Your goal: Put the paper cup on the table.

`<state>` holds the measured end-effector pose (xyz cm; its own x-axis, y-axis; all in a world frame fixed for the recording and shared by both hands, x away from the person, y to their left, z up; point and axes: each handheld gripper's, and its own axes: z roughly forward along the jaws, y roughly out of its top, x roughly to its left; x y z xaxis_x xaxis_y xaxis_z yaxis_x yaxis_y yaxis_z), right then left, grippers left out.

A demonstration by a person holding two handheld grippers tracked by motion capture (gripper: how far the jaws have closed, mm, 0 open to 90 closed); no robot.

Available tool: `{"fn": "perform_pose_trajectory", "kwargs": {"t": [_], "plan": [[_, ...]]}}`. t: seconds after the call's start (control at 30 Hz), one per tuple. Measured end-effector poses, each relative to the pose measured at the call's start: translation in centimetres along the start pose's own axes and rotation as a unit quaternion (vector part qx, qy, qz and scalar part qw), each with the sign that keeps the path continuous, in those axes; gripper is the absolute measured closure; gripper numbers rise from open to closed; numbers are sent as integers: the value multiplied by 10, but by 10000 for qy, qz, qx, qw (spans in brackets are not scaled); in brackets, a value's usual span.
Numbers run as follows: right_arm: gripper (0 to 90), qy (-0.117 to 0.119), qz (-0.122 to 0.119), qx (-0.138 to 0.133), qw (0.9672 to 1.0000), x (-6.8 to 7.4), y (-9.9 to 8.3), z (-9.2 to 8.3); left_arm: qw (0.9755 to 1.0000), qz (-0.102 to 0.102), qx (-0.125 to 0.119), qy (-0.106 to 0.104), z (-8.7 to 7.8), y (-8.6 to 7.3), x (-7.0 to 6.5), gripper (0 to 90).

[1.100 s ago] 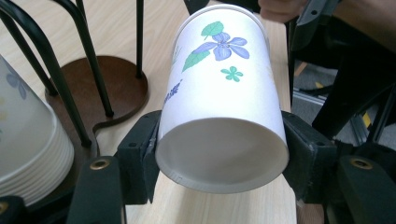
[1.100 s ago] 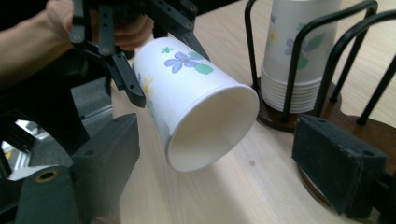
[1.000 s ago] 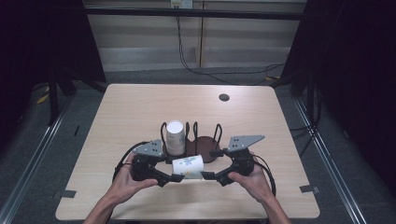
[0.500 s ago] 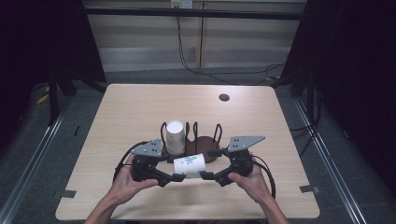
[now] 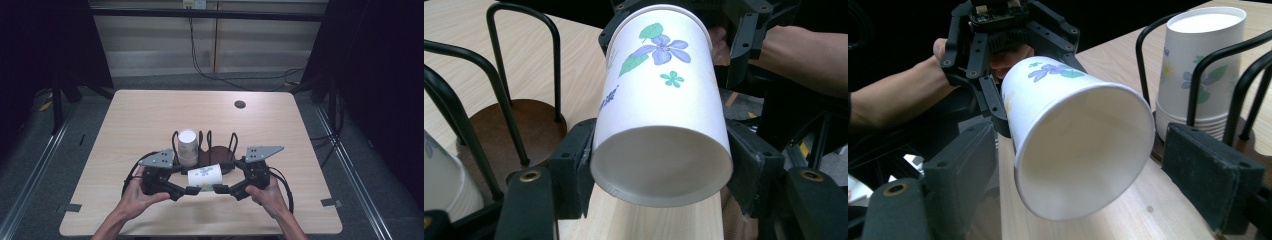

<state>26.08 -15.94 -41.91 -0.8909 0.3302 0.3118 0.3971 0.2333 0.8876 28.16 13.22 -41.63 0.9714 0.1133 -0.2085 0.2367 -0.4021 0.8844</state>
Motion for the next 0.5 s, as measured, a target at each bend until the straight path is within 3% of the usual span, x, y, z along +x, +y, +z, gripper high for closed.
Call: {"fn": "perform_pose_trajectory", "kwargs": {"t": [0.5], "plan": [[170, 326, 91, -213, 9992, 0, -1, 4, 9996, -55, -214, -147, 0, 4, -3, 369]]}}
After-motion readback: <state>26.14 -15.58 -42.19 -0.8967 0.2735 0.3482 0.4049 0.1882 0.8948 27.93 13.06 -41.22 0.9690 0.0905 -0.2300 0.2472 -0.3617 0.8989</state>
